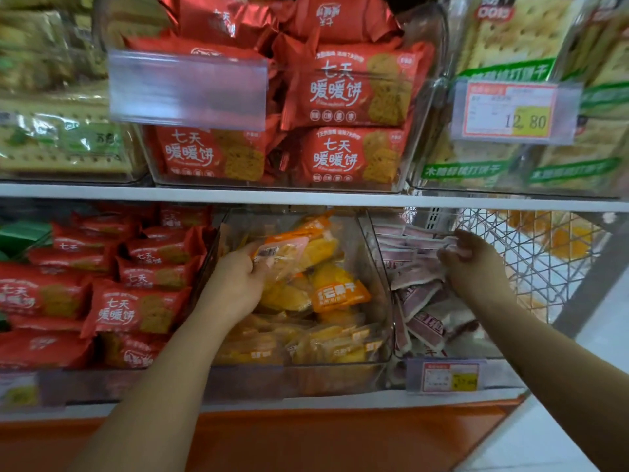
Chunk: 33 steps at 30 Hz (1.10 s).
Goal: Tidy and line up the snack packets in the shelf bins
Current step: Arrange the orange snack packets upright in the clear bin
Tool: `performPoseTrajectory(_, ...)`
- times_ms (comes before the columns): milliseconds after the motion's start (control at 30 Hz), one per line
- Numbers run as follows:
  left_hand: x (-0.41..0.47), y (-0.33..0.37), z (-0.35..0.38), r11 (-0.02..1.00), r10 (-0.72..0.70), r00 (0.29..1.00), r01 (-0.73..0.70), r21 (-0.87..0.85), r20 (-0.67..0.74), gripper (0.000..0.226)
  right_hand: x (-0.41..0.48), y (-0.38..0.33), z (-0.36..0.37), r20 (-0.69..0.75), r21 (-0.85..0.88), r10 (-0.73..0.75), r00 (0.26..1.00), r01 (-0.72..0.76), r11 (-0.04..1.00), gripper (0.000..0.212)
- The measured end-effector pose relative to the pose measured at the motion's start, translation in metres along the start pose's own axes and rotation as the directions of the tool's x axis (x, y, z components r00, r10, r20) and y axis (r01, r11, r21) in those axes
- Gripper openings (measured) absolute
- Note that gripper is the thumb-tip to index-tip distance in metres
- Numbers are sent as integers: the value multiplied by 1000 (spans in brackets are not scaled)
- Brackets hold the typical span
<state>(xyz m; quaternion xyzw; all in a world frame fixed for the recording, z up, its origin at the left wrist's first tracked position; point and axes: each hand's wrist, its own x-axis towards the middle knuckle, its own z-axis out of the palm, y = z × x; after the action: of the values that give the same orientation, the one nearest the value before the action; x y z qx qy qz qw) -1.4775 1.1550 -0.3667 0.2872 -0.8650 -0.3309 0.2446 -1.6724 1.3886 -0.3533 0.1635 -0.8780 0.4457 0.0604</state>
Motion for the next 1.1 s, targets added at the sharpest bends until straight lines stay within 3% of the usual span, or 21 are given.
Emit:
performPoseTrajectory(67,0,0,-2,1000,3,999,-4,-20,-54,38,-13,-14,5,61,-34,-233,971,235,971,41)
performPoseTrajectory(133,-2,2,-3,999,17,994,-21,-32,-107,33,-27,-34,15,201,-20,-472,858,485,874,36)
performPoseTrajectory(200,-5,5,-4,999,18,986,-26,-48,-165,32,-31,-50,28,363,-84,-587,723,653,753,42)
performPoseTrajectory(267,-8,4,-7,997,7,973,-23,-71,-231,31,-24,-60,41,572,-239,-539,618,754,612,51)
performPoseTrajectory(333,-11,3,-10,997,8,960,-30,-75,-279,30,-15,-66,54,767,-334,-368,526,817,471,60)
performPoseTrajectory(433,-12,1,-10,997,18,949,-43,-70,-315,29,-8,-69,72,878,-333,-231,419,882,333,72)
performPoseTrajectory(533,-11,0,-9,999,26,940,-36,-24,-340,30,1,-72,78,861,-322,-324,393,913,253,57)
performPoseTrajectory(600,-10,-1,-10,1000,29,936,-23,21,-352,31,9,-71,75,805,-249,-459,375,917,313,37)
performPoseTrajectory(700,-9,0,-11,997,27,929,3,82,-370,30,16,-70,62,784,-174,-482,391,884,434,30)
performPoseTrajectory(800,-9,1,-11,996,34,926,-2,85,-375,29,15,-70,54,759,-181,-529,379,904,388,30)
performPoseTrajectory(900,-9,3,-12,996,43,929,-11,91,-367,31,13,-72,49,680,-262,-579,451,886,383,26)
performPoseTrajectory(1100,-9,-1,-12,993,73,949,-42,107,-307,34,2,-73,54,612,-304,-549,570,810,502,24)
